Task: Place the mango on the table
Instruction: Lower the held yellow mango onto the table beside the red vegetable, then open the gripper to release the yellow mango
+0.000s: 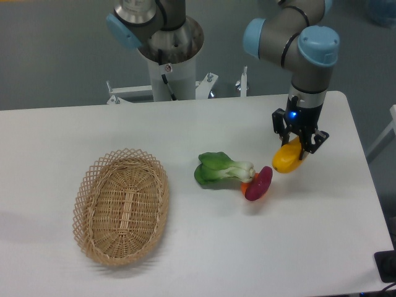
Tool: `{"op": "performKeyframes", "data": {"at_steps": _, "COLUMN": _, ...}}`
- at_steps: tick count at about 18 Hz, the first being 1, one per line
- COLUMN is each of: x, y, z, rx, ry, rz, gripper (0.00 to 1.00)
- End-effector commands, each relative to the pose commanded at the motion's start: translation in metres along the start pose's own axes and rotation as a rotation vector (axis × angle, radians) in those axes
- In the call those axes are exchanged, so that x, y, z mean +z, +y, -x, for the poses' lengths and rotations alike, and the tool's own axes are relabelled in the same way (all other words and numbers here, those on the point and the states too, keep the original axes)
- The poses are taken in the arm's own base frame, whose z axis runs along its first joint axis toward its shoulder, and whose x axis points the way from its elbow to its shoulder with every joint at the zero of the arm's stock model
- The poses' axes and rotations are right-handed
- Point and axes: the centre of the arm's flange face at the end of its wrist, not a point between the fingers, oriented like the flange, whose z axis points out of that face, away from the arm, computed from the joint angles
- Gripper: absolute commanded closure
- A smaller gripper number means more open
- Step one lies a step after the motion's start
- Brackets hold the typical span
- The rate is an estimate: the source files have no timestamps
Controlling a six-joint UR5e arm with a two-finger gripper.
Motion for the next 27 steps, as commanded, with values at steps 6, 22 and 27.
{"op": "performKeyframes", "data": {"at_steps": 6, "x": 0.023, "y": -0.001, "z": -0.024, "rx": -0.008, "ry": 0.06, "rz": -0.002, "gripper": 0.59}}
{"op": "performKeyframes", "data": {"at_steps": 22, "x": 0.034, "y": -0.002, "z": -0.034, "rx": -0.007, "ry": 0.088, "rz": -0.007, "gripper": 0.41}}
{"op": "performKeyframes", "data": {"at_steps": 27, "x": 0.027, "y": 0.001, "z": -0.03, "rx": -0.001, "ry": 0.07, "rz": -0.008, "gripper": 0.05}}
